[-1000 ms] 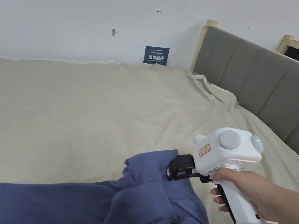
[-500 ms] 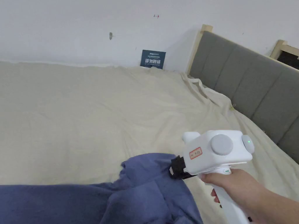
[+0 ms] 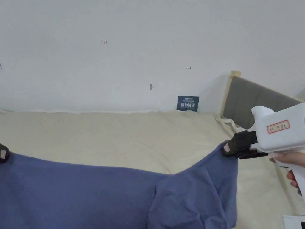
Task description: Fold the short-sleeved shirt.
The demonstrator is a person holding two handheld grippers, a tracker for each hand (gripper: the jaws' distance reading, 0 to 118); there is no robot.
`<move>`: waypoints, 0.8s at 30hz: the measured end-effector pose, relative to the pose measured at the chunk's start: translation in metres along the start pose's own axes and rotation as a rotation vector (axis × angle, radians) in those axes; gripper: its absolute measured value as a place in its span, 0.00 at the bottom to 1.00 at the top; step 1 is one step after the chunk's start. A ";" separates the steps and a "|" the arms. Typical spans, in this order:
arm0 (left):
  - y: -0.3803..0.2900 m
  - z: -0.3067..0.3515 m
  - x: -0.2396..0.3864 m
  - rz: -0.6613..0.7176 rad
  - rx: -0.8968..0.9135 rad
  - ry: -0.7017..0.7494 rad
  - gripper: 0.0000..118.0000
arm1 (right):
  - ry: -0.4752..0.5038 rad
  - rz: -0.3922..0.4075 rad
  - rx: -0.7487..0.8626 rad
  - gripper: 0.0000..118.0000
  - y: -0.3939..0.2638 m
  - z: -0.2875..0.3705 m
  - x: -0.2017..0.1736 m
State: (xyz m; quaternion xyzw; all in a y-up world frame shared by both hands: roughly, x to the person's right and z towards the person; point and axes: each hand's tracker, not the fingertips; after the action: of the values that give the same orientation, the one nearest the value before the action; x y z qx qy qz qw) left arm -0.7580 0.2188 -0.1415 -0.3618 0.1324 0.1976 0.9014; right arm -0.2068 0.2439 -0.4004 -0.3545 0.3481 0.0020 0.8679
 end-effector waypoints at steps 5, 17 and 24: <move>0.032 0.069 -0.003 0.083 0.156 -0.064 0.05 | 0.015 -0.057 0.130 0.00 0.038 0.060 -0.017; 0.092 0.135 0.017 0.068 0.435 -0.065 0.05 | -0.002 -0.090 0.406 0.00 0.147 0.104 -0.040; 0.137 0.105 0.026 0.055 0.496 -0.091 0.05 | -0.119 -0.068 0.481 0.00 0.195 0.063 -0.043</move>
State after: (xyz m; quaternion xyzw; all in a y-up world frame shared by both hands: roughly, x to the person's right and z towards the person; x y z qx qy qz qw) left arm -0.7868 0.3900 -0.1604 -0.1164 0.1460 0.1995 0.9619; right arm -0.2502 0.4395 -0.4619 -0.1485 0.2747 -0.0890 0.9458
